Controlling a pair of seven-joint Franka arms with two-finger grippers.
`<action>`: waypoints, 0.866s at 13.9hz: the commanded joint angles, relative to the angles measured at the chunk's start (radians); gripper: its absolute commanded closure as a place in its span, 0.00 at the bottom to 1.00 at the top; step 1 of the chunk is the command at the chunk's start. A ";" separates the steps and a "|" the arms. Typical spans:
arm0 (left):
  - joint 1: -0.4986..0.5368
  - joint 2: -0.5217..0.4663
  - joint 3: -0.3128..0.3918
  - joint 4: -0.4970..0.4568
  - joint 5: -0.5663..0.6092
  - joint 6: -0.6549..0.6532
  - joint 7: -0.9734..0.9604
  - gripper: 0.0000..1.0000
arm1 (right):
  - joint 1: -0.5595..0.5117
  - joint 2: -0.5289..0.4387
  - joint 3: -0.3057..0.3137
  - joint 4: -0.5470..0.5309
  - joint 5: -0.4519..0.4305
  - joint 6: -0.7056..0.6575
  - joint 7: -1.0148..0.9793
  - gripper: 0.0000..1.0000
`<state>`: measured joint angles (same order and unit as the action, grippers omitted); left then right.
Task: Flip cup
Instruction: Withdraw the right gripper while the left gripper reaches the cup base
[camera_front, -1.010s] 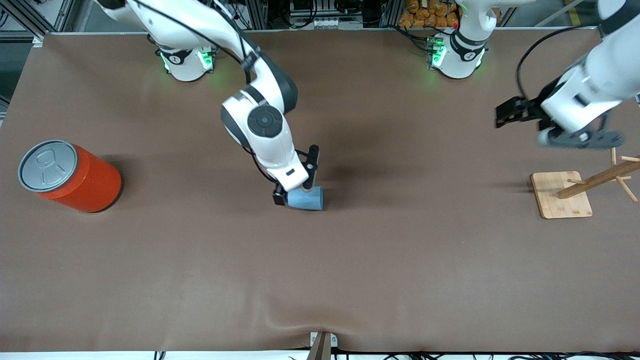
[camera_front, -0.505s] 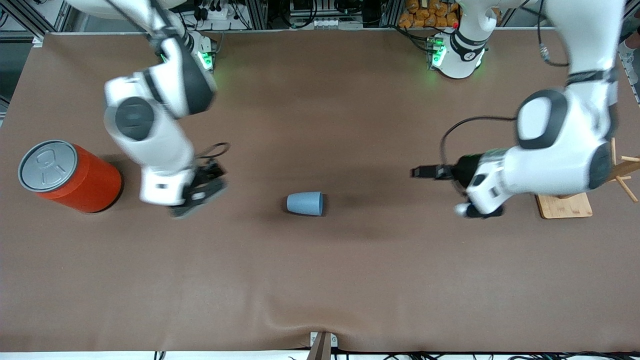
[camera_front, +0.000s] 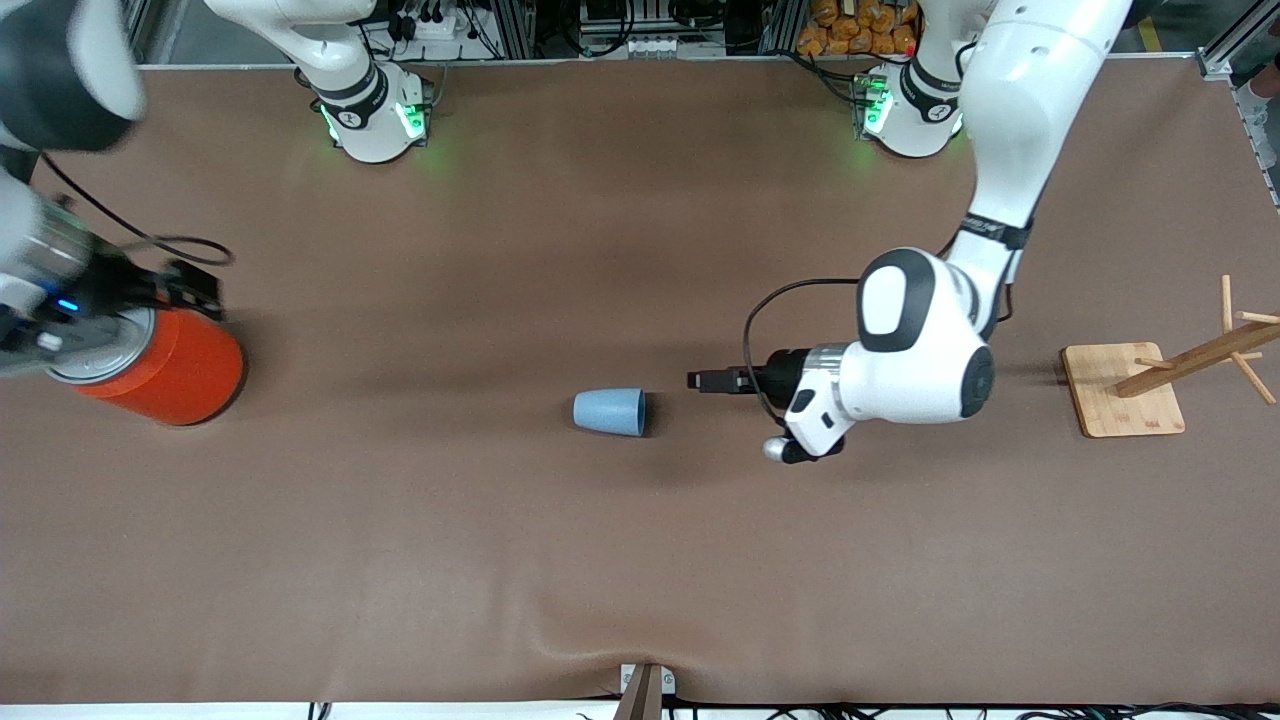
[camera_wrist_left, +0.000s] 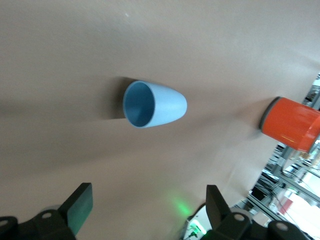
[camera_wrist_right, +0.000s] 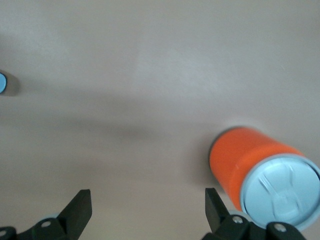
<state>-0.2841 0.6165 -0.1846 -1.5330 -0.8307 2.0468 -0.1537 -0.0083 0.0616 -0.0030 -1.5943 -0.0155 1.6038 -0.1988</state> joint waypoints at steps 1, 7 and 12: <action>-0.003 0.093 0.005 0.068 -0.111 0.016 0.106 0.00 | -0.009 -0.060 -0.046 -0.018 0.026 -0.042 0.021 0.00; -0.043 0.255 0.004 0.169 -0.246 0.119 0.259 0.02 | -0.004 -0.054 -0.069 0.091 0.043 -0.196 0.166 0.00; -0.076 0.296 0.005 0.169 -0.386 0.121 0.352 0.13 | -0.007 -0.054 -0.071 0.094 0.057 -0.202 0.170 0.00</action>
<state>-0.3433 0.8934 -0.1835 -1.3894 -1.1862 2.1573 0.1812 -0.0110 0.0044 -0.0738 -1.5170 0.0217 1.4215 -0.0483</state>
